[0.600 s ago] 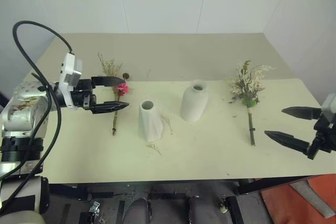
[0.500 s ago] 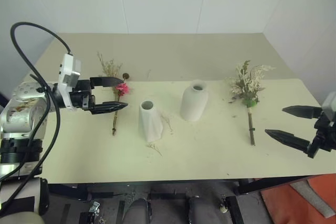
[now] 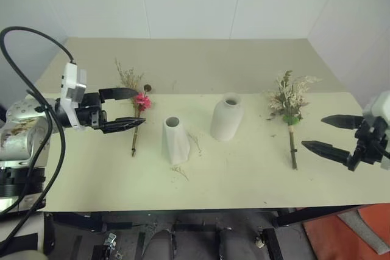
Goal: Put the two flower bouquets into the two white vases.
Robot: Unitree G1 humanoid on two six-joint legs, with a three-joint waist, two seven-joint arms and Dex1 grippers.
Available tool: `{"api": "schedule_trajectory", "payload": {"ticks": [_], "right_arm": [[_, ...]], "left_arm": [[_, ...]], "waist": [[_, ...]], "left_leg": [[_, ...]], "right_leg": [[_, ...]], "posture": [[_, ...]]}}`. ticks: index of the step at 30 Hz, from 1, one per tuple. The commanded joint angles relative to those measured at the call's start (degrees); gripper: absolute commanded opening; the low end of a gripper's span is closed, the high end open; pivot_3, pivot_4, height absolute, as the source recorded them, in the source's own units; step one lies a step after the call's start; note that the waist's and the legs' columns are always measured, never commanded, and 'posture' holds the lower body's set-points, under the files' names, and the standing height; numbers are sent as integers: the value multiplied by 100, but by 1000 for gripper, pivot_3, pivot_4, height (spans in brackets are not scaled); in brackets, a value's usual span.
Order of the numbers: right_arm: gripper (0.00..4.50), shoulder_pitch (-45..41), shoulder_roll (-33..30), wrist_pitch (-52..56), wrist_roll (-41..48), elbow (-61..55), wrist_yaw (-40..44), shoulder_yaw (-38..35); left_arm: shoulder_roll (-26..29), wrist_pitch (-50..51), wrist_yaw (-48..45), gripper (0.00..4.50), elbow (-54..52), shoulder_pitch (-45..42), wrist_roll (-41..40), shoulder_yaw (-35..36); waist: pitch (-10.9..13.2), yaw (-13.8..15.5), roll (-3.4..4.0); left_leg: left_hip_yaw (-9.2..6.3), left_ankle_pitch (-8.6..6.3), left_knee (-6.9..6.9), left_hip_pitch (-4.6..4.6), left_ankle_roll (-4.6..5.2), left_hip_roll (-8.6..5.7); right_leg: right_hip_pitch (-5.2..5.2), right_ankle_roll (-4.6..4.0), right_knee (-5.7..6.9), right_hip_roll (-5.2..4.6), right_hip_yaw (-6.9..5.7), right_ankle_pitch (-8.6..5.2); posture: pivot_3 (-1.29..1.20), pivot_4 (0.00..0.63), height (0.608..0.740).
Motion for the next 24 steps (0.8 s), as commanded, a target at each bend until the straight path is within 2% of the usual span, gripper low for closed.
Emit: {"api": "schedule_trajectory", "payload": {"ticks": [1, 4, 7, 13, 19, 24], "right_arm": [[4500, -415, -135, 344, -64, 90, -464, 295], [4500, -941, -37, 734, -157, 260, -999, 826], [4500, -1824, 140, 1390, -389, 670, -1650, 1672], [4500, -3438, 1087, 2114, -1000, 2100, -2653, 2730], [4500, -3934, 1501, 2138, -1483, 3023, -2861, 3279], [4500, -4054, 1619, 2150, -1627, 3310, -2759, 3404]], "left_arm": [[-108, -372, -166, 4465, 212, -689, 118, -190], [-401, -749, -312, 4465, 689, -1318, 346, -466], [-861, -1193, -550, 4465, 1242, -2007, 545, -757], [-1655, -2046, -1012, 4465, 2381, -3056, 1094, -1346], [-2061, -2625, -1216, 4465, 3163, -3587, 1431, -1527], [-2156, -2803, -1227, 4465, 3357, -3677, 1513, -1548]], "waist": [[0, 11, 0], [0, -9, 0], [0, -13, 0], [0, -41, 0], [-1, -36, 3], [0, -35, 3]], "left_leg": [[-1, 0, 4, 0, -1, -1], [0, 0, 6, -1, 0, -2], [0, 0, 11, -4, 0, -4], [0, 0, 12, -26, 1, -6], [-1, -6, 8, -43, 12, -5], [-1, -9, 8, -58, 17, -7]], "right_leg": [[2, 0, 2, 0, -2, 0], [3, 0, -2, 0, 0, 0], [0, -1, 2, 0, 0, 1], [-20, -1, -2, 1, 2, 2], [-26, 1, 1, 0, 0, 3], [-35, 7, -8, -2, -1, 4]], "posture": [[0, 150, 740], [0, 150, 740], [0, 150, 740], [0, 150, 740], [0, 150, 740], [0, 150, 740]]}}
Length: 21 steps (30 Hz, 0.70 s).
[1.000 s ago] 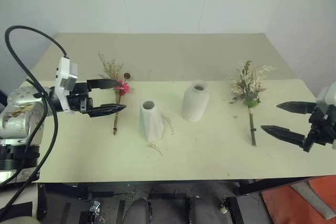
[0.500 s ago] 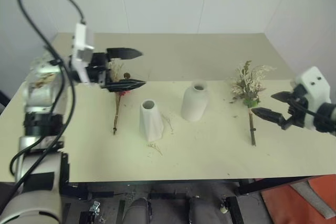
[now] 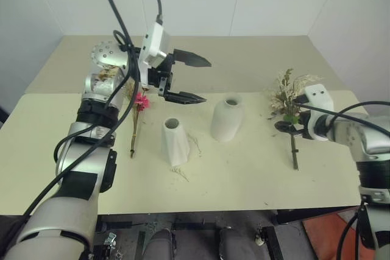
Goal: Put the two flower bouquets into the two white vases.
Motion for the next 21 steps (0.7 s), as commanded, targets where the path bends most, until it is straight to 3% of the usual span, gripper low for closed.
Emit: {"api": "schedule_trajectory", "payload": {"ticks": [1, 6, 8, 10, 20, 21], "right_arm": [[4500, -213, -46, 33, -159, 93, 71, -9], [4500, -482, 29, -120, -350, 754, 130, 128], [4127, -582, 61, -185, -445, 1009, 186, 196], [3640, -643, 100, -233, -523, 1208, 230, 218], [295, -935, 258, -448, -782, 1806, 417, 211], [235, -940, 264, -449, -797, 1819, 419, 202]], "left_arm": [[9, -133, -27, 4465, -32, -179, -21, 24], [12, -150, -27, 4465, -116, -83, 46, -54], [23, -167, -27, 4500, -110, -73, 70, -47], [37, -155, -27, 4500, -144, -49, 63, -32], [151, -92, -10, 4500, -285, 100, 99, 33], [156, -85, -6, 4500, -290, 101, 96, 38]], "waist": [[0, -1, 0], [0, -4, 0], [0, -6, 0], [0, -8, 0], [0, -28, 1], [0, -26, 1]], "left_leg": [[-1, 0, 0, 0, 0, 0], [0, 0, 1, 4, 0, 1], [0, 0, 1, 5, 0, 1], [0, 0, 0, 4, 1, 1], [0, 0, 0, 5, 0, 1], [0, 0, 0, 5, 0, 2]], "right_leg": [[0, 0, 0, 0, 0, 0], [3, 1, 3, 1, 0, 0], [3, 1, 2, 1, 0, 0], [3, 1, 2, 1, 0, 0], [2, 1, 4, 1, 1, 0], [2, 1, 4, 1, 1, 0]], "posture": [[0, 150, 740], [0, 150, 740], [0, 150, 740], [0, 150, 740], [0, 150, 740], [0, 150, 740]]}}
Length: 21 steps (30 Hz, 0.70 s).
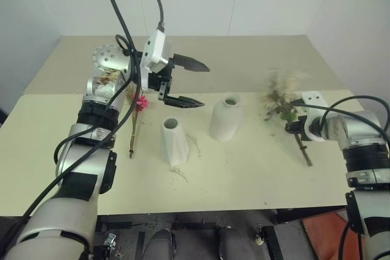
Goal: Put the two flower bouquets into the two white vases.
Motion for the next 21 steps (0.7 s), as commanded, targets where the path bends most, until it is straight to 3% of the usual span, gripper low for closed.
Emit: {"api": "schedule_trajectory", "payload": {"ticks": [1, 7, 10, 13, 17, 21], "right_arm": [[235, -132, 0, -126, -110, -33, -1, -155], [235, -46, 255, -678, -271, -752, -907, -954], [235, 111, 730, -1863, -240, -1997, -1651, -1825], [235, 77, 1154, -2702, -114, -2743, -1973, -2237], [235, -175, 2074, -3275, 846, -3448, -2019, -2797], [235, -91, 2787, -3768, 1302, -3830, -1859, -2627]], "left_arm": [[88, -1, 8, 4500, -211, -28, 5, 106], [249, 97, 143, 4500, -255, 47, -25, 219], [475, 315, 235, 4500, -429, 240, -89, 345], [646, 540, 326, 4500, -675, 466, -144, 449], [805, 894, 513, 4500, -1109, 808, -249, 576], [915, 1219, 712, 4500, -1591, 1164, -306, 651]], "waist": [[0, 3, 0], [2, 7, 3], [2, -27, 6], [3, -45, 8], [2, -71, 9], [2, -106, 11]], "left_leg": [[0, 0, 0, -1, 0, 0], [0, 0, 0, -2, 0, -1], [1, 0, -3, -3, 0, 0], [0, 1, -6, -5, -2, 1], [-2, 1, -5, -2, -2, 1], [-5, 1, -5, 7, -2, 2]], "right_leg": [[0, 0, 0, 0, 0, 0], [-3, 0, 3, -1, 1, 0], [-12, 0, 6, -1, 4, 0], [-19, 0, 12, 1, 4, 0], [-14, 0, 14, 0, 4, 0], [-8, 0, 23, 0, 2, 0]], "posture": [[0, 150, 740], [0, 150, 740], [0, 150, 740], [0, 150, 740], [0, 150, 740], [0, 150, 740]]}}
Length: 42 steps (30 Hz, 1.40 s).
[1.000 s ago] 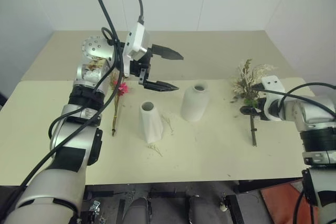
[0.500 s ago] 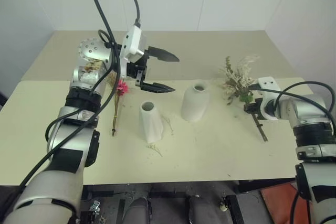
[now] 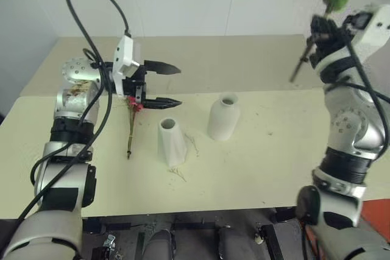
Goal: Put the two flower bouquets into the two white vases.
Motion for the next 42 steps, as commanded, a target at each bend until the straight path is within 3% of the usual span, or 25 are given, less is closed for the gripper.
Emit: {"api": "schedule_trajectory", "payload": {"ticks": [1, 7, 20, 41, 42], "right_arm": [[235, 71, 331, -605, 296, -448, 183, 227], [235, 310, 875, -953, 300, -586, 206, 769], [235, 638, 1254, -1383, 208, -419, 320, 1317], [235, 1310, 1333, -2488, -389, 381, 834, 1944], [585, 1361, 1318, -2580, -446, 419, 884, 1989]], "left_arm": [[157, 269, 198, 4500, -563, 196, -163, 176], [366, 672, 429, 4500, -1193, 618, -293, 284], [672, 1086, 666, 4500, -1718, 926, -456, 377], [843, 1155, 720, 4500, -1784, 982, -506, 369], [856, 1157, 730, 4500, -1796, 993, -508, 375]], "waist": [[0, 3, 1], [0, -22, 3], [1, -24, 4], [1, -32, 5], [1, -33, 5]], "left_leg": [[0, 0, 0, 1, 0, -1], [0, 2, -1, 3, -4, -1], [0, 2, -2, 11, -4, -1], [1, 2, -4, 13, -5, -1], [1, 2, -4, 13, -5, -1]], "right_leg": [[1, 0, 0, -1, -1, 0], [0, 0, 5, -1, 0, 0], [2, -1, 8, 0, -1, 0], [2, -2, 7, 1, -1, -1], [2, -1, 7, 1, 0, -1]], "posture": [[0, 150, 740], [0, 150, 740], [0, 150, 740], [0, 150, 740], [0, 150, 740]]}}
